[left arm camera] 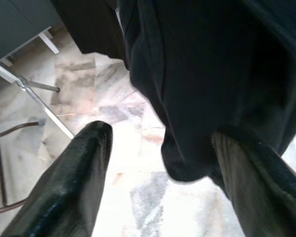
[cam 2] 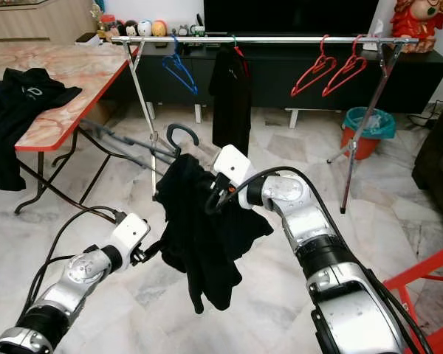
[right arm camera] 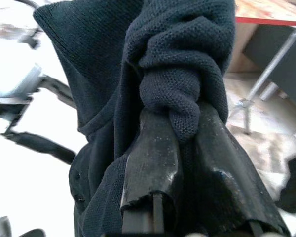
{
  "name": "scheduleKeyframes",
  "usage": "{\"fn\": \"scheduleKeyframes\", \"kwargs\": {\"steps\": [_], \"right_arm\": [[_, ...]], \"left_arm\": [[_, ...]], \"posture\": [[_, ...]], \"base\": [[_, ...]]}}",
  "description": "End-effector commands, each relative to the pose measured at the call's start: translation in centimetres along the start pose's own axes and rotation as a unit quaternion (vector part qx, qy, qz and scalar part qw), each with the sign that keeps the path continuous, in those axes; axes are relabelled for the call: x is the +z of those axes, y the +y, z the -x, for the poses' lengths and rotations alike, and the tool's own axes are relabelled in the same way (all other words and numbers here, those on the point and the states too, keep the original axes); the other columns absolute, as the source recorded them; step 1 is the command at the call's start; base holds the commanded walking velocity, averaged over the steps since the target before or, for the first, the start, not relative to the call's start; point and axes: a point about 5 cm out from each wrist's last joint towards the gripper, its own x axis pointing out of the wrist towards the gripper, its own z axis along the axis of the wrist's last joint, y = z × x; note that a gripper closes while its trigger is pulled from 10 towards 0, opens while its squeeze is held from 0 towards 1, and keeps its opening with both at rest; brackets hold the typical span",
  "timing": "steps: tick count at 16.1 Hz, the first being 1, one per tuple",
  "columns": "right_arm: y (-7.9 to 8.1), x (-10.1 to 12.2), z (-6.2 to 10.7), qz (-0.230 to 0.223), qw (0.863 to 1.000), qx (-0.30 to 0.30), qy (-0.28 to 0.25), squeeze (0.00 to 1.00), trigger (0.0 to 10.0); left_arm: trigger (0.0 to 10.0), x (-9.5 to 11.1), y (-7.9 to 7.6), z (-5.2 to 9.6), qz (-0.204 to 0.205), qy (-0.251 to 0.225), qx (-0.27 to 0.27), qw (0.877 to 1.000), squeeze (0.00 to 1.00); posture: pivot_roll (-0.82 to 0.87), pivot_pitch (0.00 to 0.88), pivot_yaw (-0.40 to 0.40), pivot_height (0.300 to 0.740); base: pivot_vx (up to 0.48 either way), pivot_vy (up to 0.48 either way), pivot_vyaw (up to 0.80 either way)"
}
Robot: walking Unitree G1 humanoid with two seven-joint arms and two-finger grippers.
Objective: Hang hanger
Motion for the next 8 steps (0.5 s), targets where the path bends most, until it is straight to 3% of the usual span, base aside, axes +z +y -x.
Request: {"fn": "scheduleKeyframes", "kwargs": {"steps": [1,8], "right_arm": [[-0.77,1.49,-0.34,0.008,1.000,-0.022,-0.017,0.00,0.0],[-0.63,2.29,-1.03,0.000,0.999,-0.030,-0.026,0.00,0.0]], "left_arm": [[10.0,0.41,-0.05,0.10,-0.022,-0.011,-0.008,1.000,0.00],[10.0,0.18,-0.25,0.13,-0.062,-0.004,-0.014,0.998,0.00]], "posture": [[-0.03,0.000,0.029,0.719],[-0.03,0.000,0.029,0.719]], "base": [[0.000,0.000,0.00],[0.000,0.000,0.00]]}}
